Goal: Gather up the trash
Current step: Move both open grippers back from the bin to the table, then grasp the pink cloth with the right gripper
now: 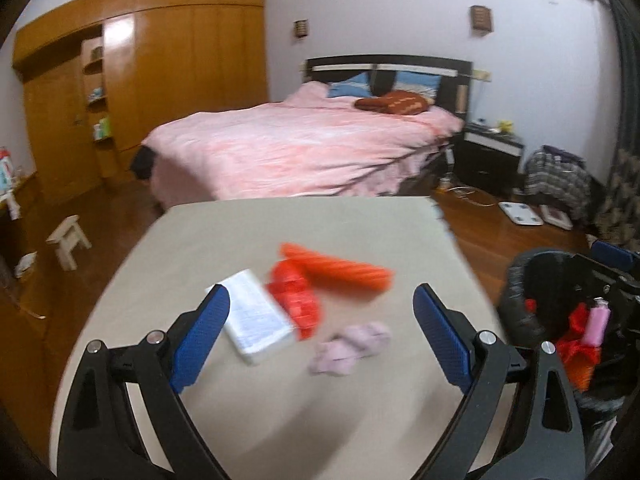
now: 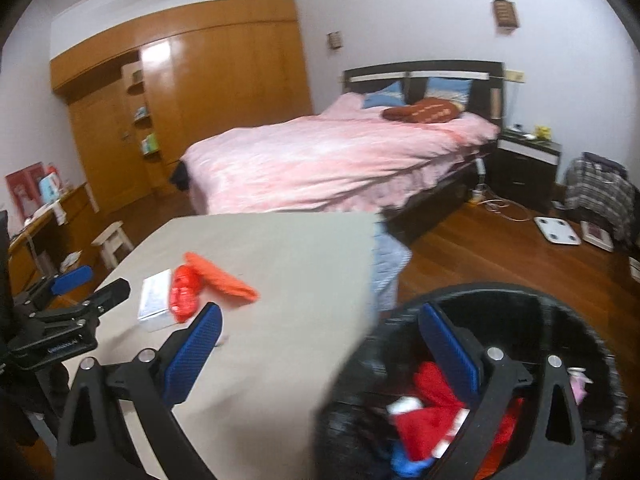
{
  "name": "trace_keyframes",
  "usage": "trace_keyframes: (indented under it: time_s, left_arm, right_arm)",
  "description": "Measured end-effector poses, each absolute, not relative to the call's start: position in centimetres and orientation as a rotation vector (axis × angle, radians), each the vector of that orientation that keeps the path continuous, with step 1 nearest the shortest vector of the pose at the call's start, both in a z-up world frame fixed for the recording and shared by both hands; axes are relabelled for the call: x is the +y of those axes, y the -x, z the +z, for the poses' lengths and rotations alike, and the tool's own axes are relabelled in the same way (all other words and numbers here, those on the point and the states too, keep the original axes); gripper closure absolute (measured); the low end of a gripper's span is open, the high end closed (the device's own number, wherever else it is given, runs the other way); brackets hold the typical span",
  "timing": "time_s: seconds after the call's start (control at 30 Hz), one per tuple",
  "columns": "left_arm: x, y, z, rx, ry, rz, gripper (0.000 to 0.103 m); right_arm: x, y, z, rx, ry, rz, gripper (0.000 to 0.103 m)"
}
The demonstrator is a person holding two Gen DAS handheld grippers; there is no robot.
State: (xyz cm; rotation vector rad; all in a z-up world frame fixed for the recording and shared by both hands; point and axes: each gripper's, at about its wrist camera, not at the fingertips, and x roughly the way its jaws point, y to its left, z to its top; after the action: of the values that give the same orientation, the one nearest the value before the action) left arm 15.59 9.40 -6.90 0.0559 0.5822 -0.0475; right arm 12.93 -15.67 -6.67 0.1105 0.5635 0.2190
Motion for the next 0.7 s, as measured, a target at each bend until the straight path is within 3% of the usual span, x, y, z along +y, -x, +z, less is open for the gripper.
trace_keyframes:
  time_s: [0.7]
  left_arm:
    - [19.4,-16.3,-11.9,0.638,-0.022,0.181,0.013]
  right_arm:
    - [-3.0,-19.0,-15.1,0.712,-0.018,0.359,0.006]
